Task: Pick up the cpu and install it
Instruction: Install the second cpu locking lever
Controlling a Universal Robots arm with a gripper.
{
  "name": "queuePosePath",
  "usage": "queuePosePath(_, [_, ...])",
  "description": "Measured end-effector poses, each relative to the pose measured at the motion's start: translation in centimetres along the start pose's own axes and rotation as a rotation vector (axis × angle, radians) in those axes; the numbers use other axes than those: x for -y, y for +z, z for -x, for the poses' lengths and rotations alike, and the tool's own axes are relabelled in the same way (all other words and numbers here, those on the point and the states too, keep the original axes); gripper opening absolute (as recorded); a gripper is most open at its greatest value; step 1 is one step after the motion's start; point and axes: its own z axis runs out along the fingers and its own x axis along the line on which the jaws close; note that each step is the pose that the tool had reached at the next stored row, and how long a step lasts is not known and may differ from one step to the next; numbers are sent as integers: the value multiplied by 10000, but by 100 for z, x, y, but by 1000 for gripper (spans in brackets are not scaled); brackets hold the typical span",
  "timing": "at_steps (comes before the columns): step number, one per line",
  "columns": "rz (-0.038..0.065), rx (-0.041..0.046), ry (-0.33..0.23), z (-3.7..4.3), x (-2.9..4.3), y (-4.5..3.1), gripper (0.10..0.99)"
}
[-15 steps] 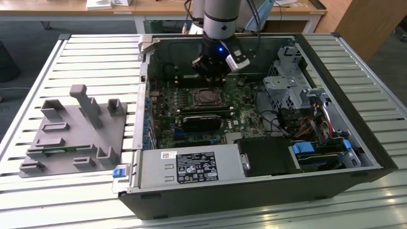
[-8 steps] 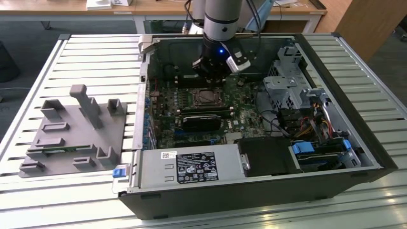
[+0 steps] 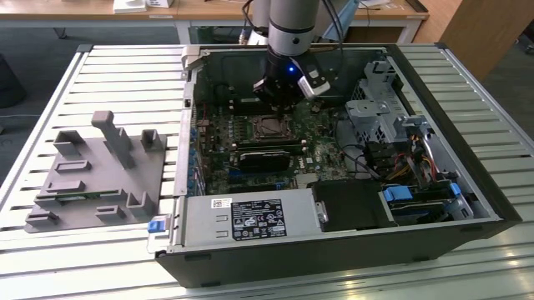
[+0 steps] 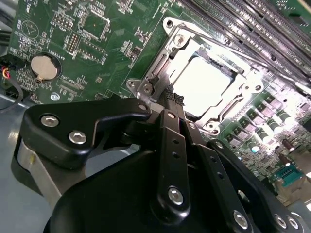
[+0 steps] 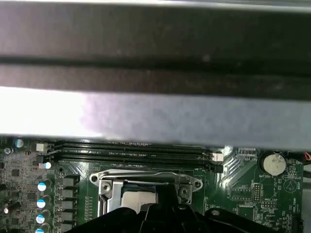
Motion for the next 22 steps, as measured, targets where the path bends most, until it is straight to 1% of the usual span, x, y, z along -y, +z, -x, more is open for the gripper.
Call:
queuePosePath(4, [-1, -8, 1, 2, 13, -4, 106])
queuePosePath(7, [3, -7, 5, 2, 14, -42, 106])
queuePosePath(9, [8, -9, 8, 1, 13, -92, 106])
queuePosePath(14, [9, -31, 9, -1, 9, -282, 106])
queuePosePath(16, [8, -42, 11, -1, 8, -338, 106])
queuePosePath(18, [10, -47, 10, -1, 17, -352, 106])
queuePosePath(22, [9, -49, 12, -3, 62, -354, 106])
